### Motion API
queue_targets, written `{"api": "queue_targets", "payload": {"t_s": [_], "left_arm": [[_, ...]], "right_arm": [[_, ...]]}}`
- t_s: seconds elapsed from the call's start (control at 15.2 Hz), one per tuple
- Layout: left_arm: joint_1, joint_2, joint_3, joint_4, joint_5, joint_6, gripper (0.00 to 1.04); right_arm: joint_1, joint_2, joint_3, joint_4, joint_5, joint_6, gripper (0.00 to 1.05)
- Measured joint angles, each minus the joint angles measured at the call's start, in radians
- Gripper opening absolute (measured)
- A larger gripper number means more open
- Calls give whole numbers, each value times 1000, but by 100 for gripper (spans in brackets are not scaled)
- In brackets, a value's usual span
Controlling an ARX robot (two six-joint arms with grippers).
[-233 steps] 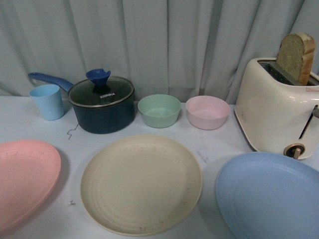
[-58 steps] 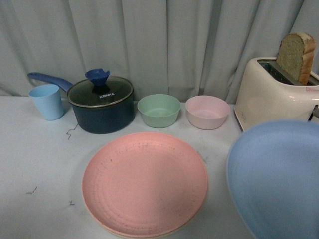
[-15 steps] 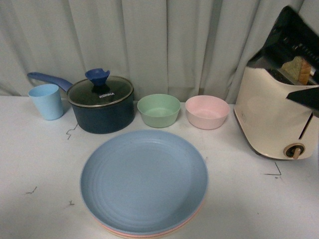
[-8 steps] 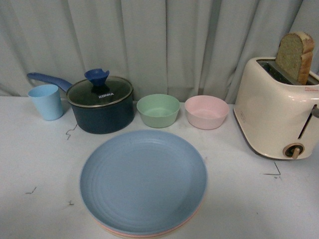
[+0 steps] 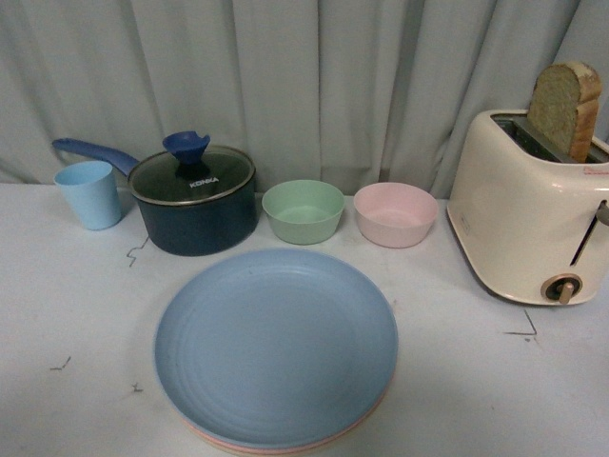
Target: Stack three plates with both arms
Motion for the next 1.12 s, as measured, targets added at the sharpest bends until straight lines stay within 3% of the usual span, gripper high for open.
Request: {"api": "queue_targets", "payload": {"t_s": [0.46, 0.53, 1.12], "left_arm": [[0, 0, 0, 0, 1, 0, 98], [0, 0, 0, 0, 1, 0, 98], [0, 0, 0, 0, 1, 0, 98]], "right_arm": [[3, -263, -97, -166, -6, 0, 2], [3, -270, -126, -113, -6, 0, 2], [3, -560, -132, -409, -6, 0, 2]]}}
